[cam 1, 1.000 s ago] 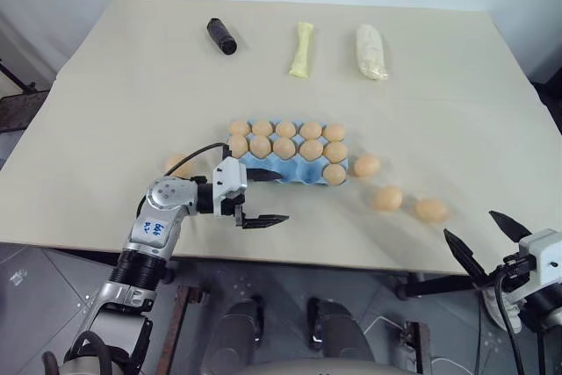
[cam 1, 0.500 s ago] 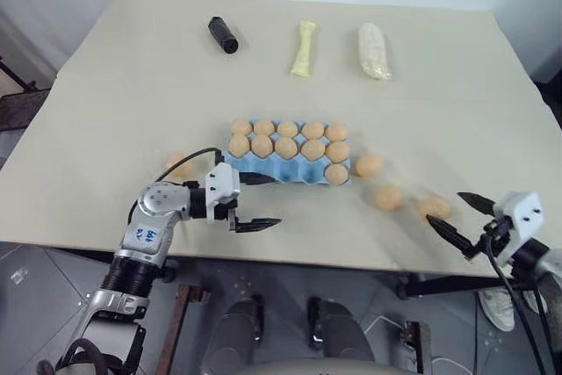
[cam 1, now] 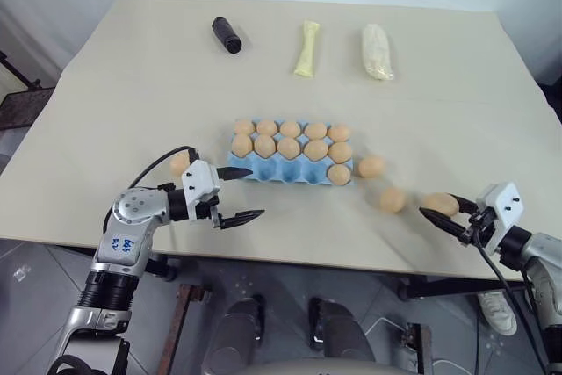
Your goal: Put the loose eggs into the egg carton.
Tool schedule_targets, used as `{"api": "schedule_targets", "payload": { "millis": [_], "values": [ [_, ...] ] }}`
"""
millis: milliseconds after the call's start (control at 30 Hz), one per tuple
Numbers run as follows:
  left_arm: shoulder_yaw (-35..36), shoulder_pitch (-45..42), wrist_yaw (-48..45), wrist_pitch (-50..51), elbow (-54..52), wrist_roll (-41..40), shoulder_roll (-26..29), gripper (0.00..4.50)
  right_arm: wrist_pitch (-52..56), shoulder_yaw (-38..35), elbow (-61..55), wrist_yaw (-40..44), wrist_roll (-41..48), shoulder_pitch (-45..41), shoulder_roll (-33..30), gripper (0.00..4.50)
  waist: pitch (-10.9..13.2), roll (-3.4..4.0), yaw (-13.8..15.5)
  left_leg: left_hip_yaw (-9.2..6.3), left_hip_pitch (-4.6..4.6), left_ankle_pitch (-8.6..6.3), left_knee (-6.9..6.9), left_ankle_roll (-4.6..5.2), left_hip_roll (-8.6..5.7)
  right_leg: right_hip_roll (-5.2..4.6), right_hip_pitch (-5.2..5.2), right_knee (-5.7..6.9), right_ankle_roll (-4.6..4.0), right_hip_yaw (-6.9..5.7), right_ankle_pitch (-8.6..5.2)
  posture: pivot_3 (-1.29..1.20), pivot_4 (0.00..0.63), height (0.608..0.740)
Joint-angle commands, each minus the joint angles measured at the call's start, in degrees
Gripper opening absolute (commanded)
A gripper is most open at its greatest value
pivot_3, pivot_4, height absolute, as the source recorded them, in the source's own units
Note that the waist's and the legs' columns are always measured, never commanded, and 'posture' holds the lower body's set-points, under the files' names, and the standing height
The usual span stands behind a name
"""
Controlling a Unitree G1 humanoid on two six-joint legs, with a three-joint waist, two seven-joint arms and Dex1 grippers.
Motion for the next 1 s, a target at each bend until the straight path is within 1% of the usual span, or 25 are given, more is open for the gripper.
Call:
{"api": "schedule_targets", "payload": {
  "millis": [33, 167, 200, 233, 267, 333, 400, 467, 600, 700, 867, 1000],
  "values": [
    [3.08, 1.22, 1.52, 0.92, -2.54, -1.83, 1.44, 4.50, 3.65, 0.03, -9.57, -1.19, 3.54, -3.08, -0.69, 2.22, 0.00, 0.01, -0.21, 0.02, 0.00, 0.00, -0.01, 0.00, 0.00, 0.00, -0.02, 0.02, 0.01, 0.02, 0.01, 0.00, 0.150, 0.740],
    [5.03, 3.11, 2.45, 1.26, -3.28, -2.12, 2.56, 4.50, 10.74, 5.56, -16.90, -3.57, 5.88, -9.94, 1.68, 2.22, 0.00, 0.00, -0.49, 0.02, 0.01, 0.00, 0.00, -0.01, 0.05, 0.00, -0.03, 0.05, -0.08, 0.01, -0.02, 0.00, 0.150, 0.740],
    [5.63, 3.57, 2.84, 1.44, -3.68, -2.33, 2.71, 4.50, 13.25, 9.00, -18.56, -4.89, 6.01, -12.57, 3.74, 2.22, 0.00, -0.01, -0.53, 0.01, 0.00, 0.00, 0.00, -0.01, 0.05, 0.00, -0.02, 0.03, -0.15, -0.01, -0.06, 0.00, 0.150, 0.740],
    [6.47, 3.88, 3.62, 1.83, -4.36, -2.71, 2.73, 4.50, 14.54, 14.03, -19.21, -6.06, 3.97, -15.76, 6.49, 2.22, -0.01, -0.03, -0.81, 0.01, 0.00, -0.01, -0.01, -0.01, 0.07, 0.00, -0.02, 0.01, -0.16, -0.01, -0.06, 0.00, 0.150, 0.740],
    [7.01, 3.98, 4.24, 2.22, -4.87, -2.93, 2.68, 4.50, 15.43, 17.50, -19.47, -6.83, 2.41, -18.08, 8.38, 2.22, -0.03, -0.07, -1.12, 0.01, 0.00, -0.01, -0.03, -0.02, 0.08, 0.00, -0.03, 0.00, -0.17, -0.01, -0.06, 0.00, 0.150, 0.740],
    [7.85, 4.03, 5.35, 3.19, -5.86, -3.56, 2.58, 4.50, 15.58, 22.25, -17.91, -8.12, -1.28, -21.12, 11.04, 2.22, -0.03, -0.07, -1.23, 0.01, -0.04, -0.01, -0.06, -0.02, 0.09, 0.00, -0.10, 0.01, -0.18, -0.01, -0.05, 0.00, 0.150, 0.740],
    [8.03, 4.50, 6.33, 3.98, -7.05, -3.64, 2.67, 4.50, 15.02, 24.53, -15.63, -7.94, -2.82, -22.54, 12.32, 2.22, -0.03, -0.07, -0.65, 0.01, -0.11, -0.01, -0.11, -0.02, 0.06, -0.03, -0.19, 0.02, -0.12, -0.05, -0.01, 0.00, 0.150, 0.740],
    [8.38, 5.74, 7.01, 4.50, -8.42, -3.65, 2.65, 4.50, 14.11, 26.80, -13.40, -8.45, -5.22, -23.63, 13.26, 2.22, -0.04, -0.07, -0.16, 0.02, -0.15, -0.09, -0.12, 0.03, -0.01, -0.11, -0.23, 0.00, 0.13, -0.15, 0.13, 0.00, 0.150, 0.740],
    [8.90, 8.00, 8.11, 5.27, -10.79, -3.77, 2.41, 4.50, 13.97, 26.82, -10.79, -9.43, -6.06, -25.02, 14.96, 2.22, -0.04, -0.08, -0.21, 0.29, -0.14, -0.32, -0.12, 0.16, -0.02, -0.19, -0.29, -0.05, 0.22, -0.14, 0.18, 0.00, 0.150, 0.740],
    [9.15, 8.95, 8.69, 5.54, -11.63, -3.97, 2.38, 4.50, 13.59, 25.69, -10.01, -8.79, -6.10, -24.98, 14.41, 2.88, -0.04, -0.08, -0.24, 0.43, -0.15, -0.36, -0.15, 0.13, 0.05, -0.18, -0.44, 0.01, 0.24, -0.15, 0.19, 0.00, 0.150, 0.740],
    [8.98, 9.20, 9.04, 5.80, -11.91, -4.24, 2.43, 4.50, 14.28, 24.25, -12.09, -7.20, -4.34, -24.65, 13.48, 4.48, -0.04, -0.08, -0.42, 0.74, -0.13, -0.37, -0.14, 0.10, 0.20, -0.18, -0.60, 0.14, 0.22, -0.22, 0.17, 0.00, 0.150, 0.740],
    [8.38, 8.72, 8.61, 5.74, -11.66, -4.32, 2.36, 4.50, 15.81, 21.87, -15.72, -7.85, -2.58, -23.39, 12.79, 4.48, -0.05, -0.09, -0.96, 0.89, -0.11, -0.37, -0.11, 0.10, 0.22, -0.20, -0.63, 0.18, 0.21, -0.15, 0.18, 0.00, 0.150, 0.740]
  ]
}}
